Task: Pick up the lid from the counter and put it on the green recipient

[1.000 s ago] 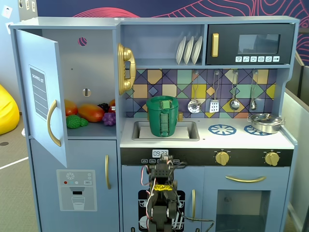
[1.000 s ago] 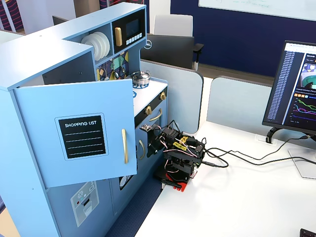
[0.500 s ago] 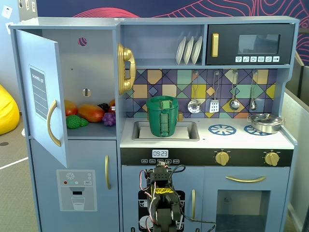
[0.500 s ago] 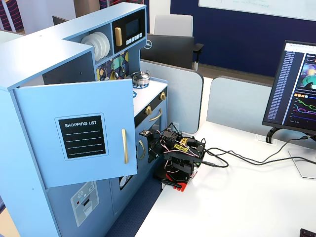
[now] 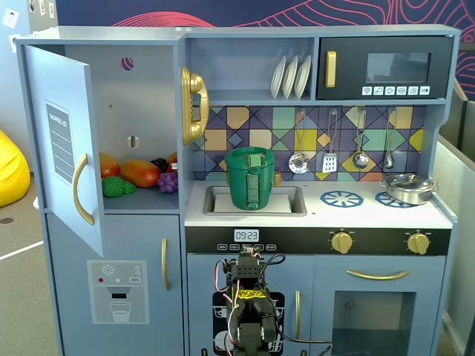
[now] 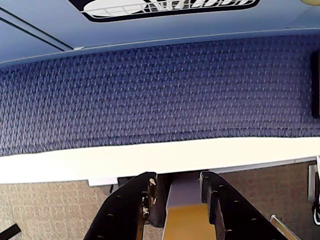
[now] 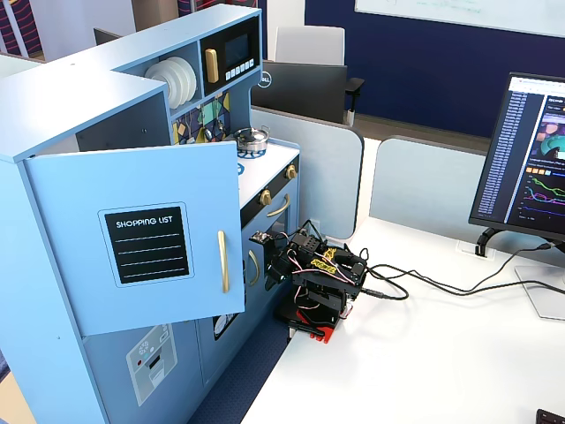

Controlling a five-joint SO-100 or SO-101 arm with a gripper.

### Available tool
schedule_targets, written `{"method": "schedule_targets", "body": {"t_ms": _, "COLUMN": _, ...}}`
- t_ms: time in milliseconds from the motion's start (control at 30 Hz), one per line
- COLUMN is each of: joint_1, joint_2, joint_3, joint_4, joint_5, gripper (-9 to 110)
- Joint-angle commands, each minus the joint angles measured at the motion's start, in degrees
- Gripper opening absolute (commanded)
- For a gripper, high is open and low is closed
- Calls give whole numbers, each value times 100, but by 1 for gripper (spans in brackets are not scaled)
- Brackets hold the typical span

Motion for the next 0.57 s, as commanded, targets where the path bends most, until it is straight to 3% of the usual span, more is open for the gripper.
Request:
{"method": "schedule_targets", "body": {"t_ms": 0, "joint_1": 202, "joint_2": -26, "joint_3": -18, "joint_4": 1046, "joint_5": 105, "gripper": 2}}
{"method": "schedule_targets", "body": {"t_ms": 533, "joint_1": 246, "joint_2": -18, "joint_3": -18, "joint_4": 1046, "joint_5": 105, "gripper": 2}}
